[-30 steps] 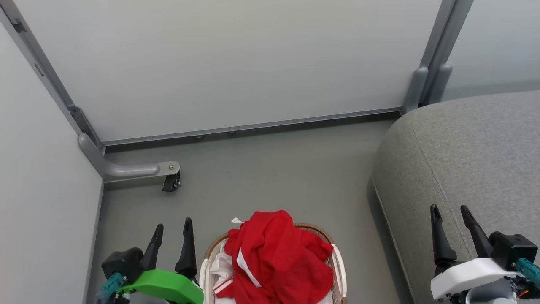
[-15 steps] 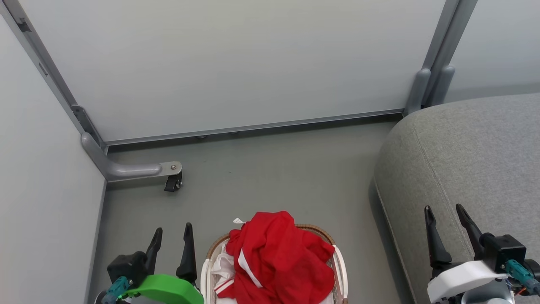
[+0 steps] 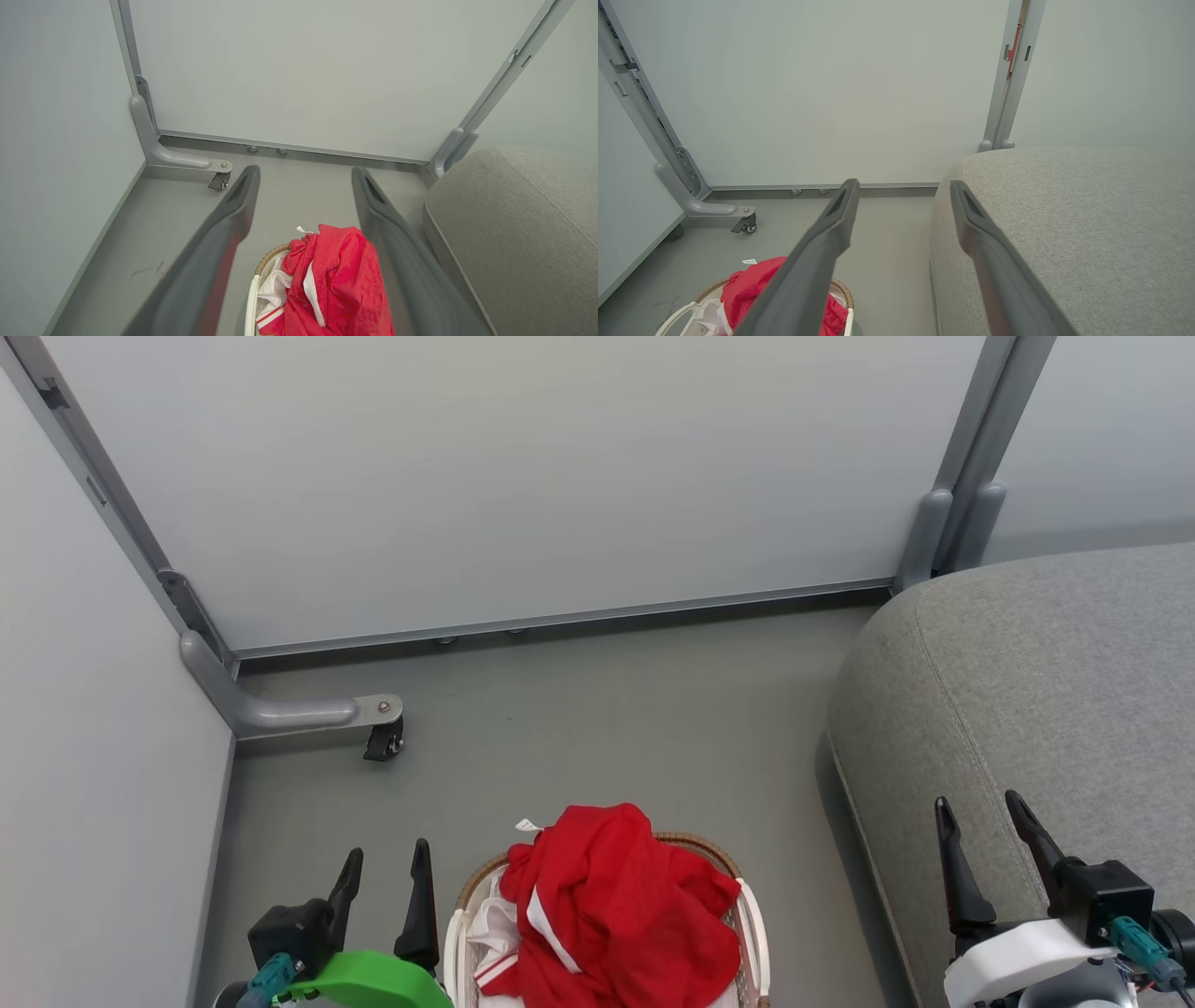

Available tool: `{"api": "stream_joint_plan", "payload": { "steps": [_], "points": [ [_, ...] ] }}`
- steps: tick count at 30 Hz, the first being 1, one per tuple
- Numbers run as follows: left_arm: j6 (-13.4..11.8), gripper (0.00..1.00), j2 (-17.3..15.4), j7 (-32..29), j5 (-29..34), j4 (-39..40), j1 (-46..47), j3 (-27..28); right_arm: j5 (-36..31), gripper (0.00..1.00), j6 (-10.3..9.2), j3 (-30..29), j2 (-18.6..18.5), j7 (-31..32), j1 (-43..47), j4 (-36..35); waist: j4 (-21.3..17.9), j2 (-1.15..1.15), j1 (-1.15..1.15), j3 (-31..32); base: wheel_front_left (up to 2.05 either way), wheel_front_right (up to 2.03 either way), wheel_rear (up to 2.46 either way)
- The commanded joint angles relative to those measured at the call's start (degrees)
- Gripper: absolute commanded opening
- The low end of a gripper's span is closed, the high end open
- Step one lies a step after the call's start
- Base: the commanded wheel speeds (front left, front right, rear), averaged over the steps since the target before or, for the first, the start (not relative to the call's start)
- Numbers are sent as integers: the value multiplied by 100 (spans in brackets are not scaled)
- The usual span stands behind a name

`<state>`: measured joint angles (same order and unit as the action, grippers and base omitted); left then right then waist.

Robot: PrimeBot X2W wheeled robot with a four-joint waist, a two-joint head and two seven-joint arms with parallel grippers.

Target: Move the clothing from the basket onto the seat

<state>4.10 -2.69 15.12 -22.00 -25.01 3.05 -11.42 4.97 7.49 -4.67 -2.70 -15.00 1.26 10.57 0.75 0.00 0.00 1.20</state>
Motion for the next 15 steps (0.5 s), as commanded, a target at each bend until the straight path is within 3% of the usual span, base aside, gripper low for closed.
{"api": "stream_joint_plan", "payload": {
  "steps": [1, 15],
  "points": [
    [23, 100, -36, 6, -55, -26, 41, -6, -5, 100, 0, -6, -34, -27, 53, 13, 0, 0, 0, 0, 0, 0, 0],
    [38, 100, -36, 6, -83, -78, 78, -14, -16, 100, 0, -24, -35, -27, 22, 27, 5, 0, 0, -5, 0, 0, 0]
  ]
}}
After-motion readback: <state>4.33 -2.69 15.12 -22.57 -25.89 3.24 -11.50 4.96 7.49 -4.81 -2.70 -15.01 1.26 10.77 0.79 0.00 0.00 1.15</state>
